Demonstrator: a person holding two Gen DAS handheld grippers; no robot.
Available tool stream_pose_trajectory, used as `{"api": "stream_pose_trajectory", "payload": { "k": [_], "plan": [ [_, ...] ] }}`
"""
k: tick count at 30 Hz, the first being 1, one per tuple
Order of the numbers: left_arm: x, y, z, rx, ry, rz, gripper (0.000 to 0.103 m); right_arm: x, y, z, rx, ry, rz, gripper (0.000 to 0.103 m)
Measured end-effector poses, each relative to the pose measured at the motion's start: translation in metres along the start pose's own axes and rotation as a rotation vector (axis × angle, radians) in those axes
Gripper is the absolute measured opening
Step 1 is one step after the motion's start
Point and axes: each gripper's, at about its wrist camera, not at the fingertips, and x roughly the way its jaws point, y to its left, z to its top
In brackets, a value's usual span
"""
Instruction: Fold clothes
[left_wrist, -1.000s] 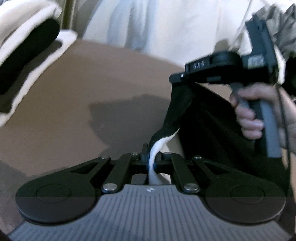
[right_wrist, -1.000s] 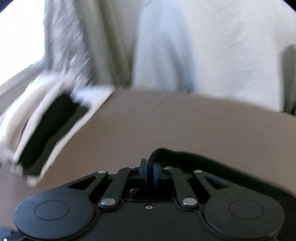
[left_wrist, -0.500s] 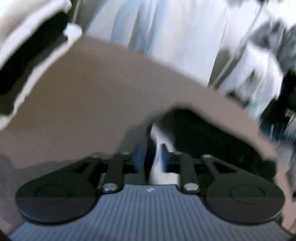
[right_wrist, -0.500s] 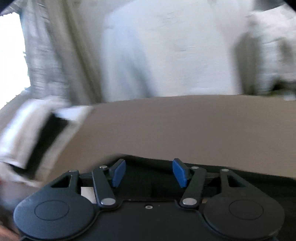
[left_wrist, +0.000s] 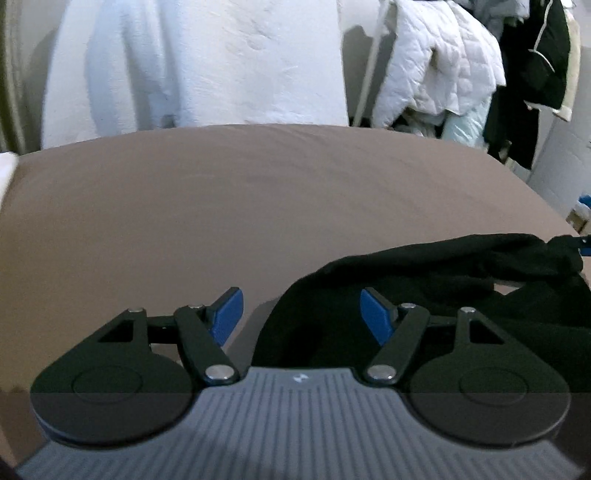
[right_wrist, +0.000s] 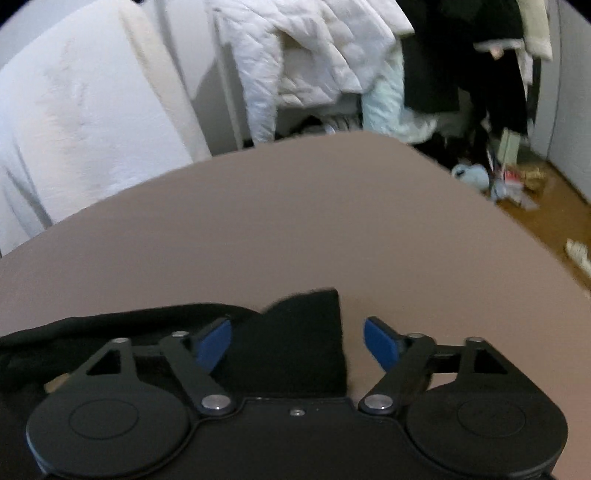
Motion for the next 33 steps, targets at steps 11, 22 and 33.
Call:
{"api": "stream_pose_trajectory", "payload": {
  "k": [11, 22, 33],
  "plan": [
    [0.028, -0.022, 0.014, 0.083, -0.034, 0.095, 0.003, 0.032, 0.077, 0.044, -0.289, -0.215, -0.020, 0.011],
    [0.048, 0.020, 0.010, -0.184, 0.028, 0.149, 0.049, 0.081, 0.088, 0.103, -0.307, -0.138, -0.196, 0.070],
    [0.024, 0.017, 0.005, -0.154, 0.109, 0.037, 0.049, 0.044, -0.028, 0.020, 0.054, 0.084, 0.255, 0.070]
  ]
}}
